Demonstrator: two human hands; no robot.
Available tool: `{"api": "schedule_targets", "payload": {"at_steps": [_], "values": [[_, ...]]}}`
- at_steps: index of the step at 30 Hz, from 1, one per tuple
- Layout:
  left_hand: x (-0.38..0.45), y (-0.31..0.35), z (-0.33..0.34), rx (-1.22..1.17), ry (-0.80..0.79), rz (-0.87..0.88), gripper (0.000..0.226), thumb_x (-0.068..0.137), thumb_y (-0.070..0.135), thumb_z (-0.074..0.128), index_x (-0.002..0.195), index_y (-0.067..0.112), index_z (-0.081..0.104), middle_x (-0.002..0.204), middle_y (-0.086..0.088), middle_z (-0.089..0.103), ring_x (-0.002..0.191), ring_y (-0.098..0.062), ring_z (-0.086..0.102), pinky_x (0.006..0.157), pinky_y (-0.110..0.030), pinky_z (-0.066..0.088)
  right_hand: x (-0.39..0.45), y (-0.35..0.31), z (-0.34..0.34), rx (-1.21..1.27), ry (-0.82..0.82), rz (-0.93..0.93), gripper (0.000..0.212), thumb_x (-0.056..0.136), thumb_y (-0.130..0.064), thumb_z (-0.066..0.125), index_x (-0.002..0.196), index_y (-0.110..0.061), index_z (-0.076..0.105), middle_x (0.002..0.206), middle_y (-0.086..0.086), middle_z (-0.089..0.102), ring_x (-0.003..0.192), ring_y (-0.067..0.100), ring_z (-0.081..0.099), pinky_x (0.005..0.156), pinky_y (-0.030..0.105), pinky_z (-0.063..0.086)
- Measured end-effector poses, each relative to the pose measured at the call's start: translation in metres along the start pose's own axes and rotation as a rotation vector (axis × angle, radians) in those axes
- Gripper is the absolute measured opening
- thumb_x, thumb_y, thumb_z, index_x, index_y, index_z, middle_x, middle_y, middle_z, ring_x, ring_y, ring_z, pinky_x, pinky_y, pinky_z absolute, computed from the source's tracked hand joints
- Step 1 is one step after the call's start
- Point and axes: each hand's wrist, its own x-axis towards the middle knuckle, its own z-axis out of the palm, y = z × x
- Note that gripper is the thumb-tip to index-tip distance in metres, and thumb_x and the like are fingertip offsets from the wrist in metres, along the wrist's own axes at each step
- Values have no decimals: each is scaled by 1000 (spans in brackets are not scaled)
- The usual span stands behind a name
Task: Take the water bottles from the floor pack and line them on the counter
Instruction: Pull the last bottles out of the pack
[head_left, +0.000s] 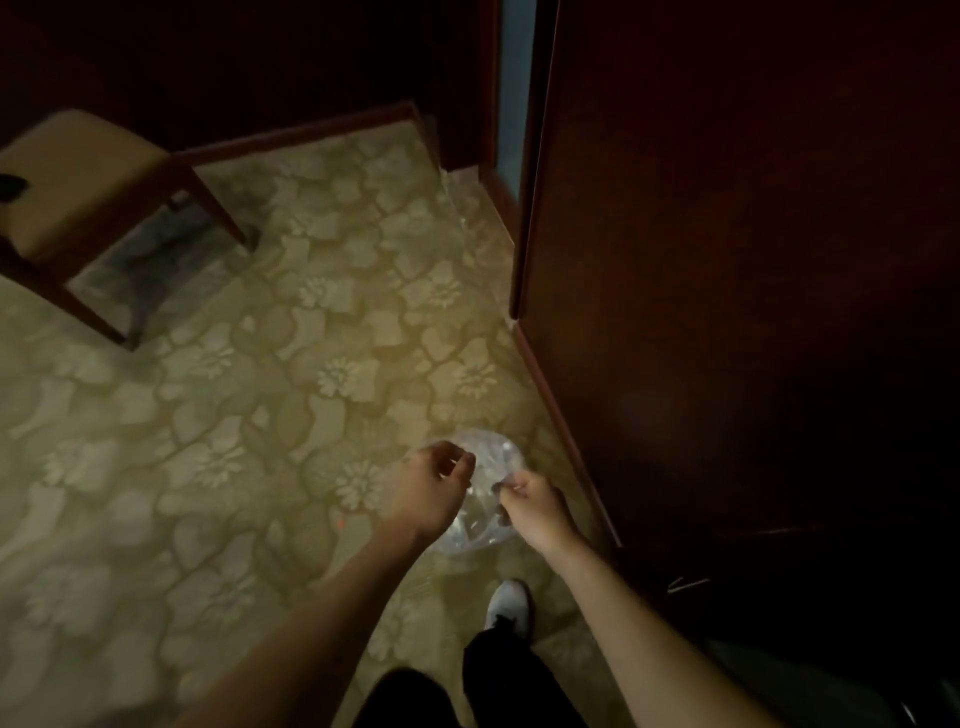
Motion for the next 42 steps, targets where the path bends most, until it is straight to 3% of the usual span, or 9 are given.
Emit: {"api": "schedule_targets", "payload": {"at_steps": [6,9,15,18,22,25,32,36,42], "values": [[67,-80,29,-18,-149,-165,15,100,37,57,101,28,69,90,6,75,79,-12,72,64,-25,52,79,35,61,-11,-124,182,4,90,-27,53,90,-24,55,97,1,66,100,28,67,90,46,56],[117,-132,50,-64,-214,-231,10,97,35,60,90,35,68,91,3,75,80,-15,72,72,-31,58,137,63,93,-16,-128,251,14,90,-26,47,79,-26,56,98,7,65,101,31,65,91,51,55],[237,-246,105,-74,-242,-241,19,98,26,62,82,33,67,81,1,74,69,-16,70,69,-35,53,287,129,153,-150,-186,319,31,99,-21,43,122,-9,61,122,17,64,113,33,61,95,41,50],[289,-291,131,129,-394,-210,9,98,34,60,98,30,68,101,-4,76,90,-22,72,80,-36,55,347,177,175,-228,-226,351,39,103,-21,42,138,-7,49,137,16,54,124,28,52,100,32,39],[338,-301,152,631,-657,-29,50,95,56,51,140,33,49,129,3,67,121,-22,61,101,-42,50,409,230,194,-163,140,548,59,102,-49,32,148,-12,40,154,14,39,141,31,36,118,39,24],[348,-305,148,779,-753,25,53,97,57,47,145,36,41,137,4,60,126,-22,58,104,-42,47,441,240,198,-308,80,499,60,100,-45,41,149,-10,35,154,19,35,140,38,35,117,50,26],[358,-308,144,795,-763,109,54,98,54,47,147,32,40,133,4,61,120,-17,60,100,-38,50,458,249,180,-356,1,458,51,92,-38,56,139,-20,49,142,8,50,130,29,47,109,42,38],[363,-308,149,753,-777,103,55,97,55,48,147,33,41,131,5,63,118,-17,62,99,-40,52,462,241,180,-279,267,385,62,94,-46,53,147,-19,39,147,10,46,135,30,44,110,41,35],[360,-308,153,722,-770,92,52,98,55,48,144,32,44,131,4,64,117,-18,62,101,-40,50,454,254,193,-511,104,472,74,96,-54,51,151,-10,28,153,17,36,140,35,36,113,42,31]]}}
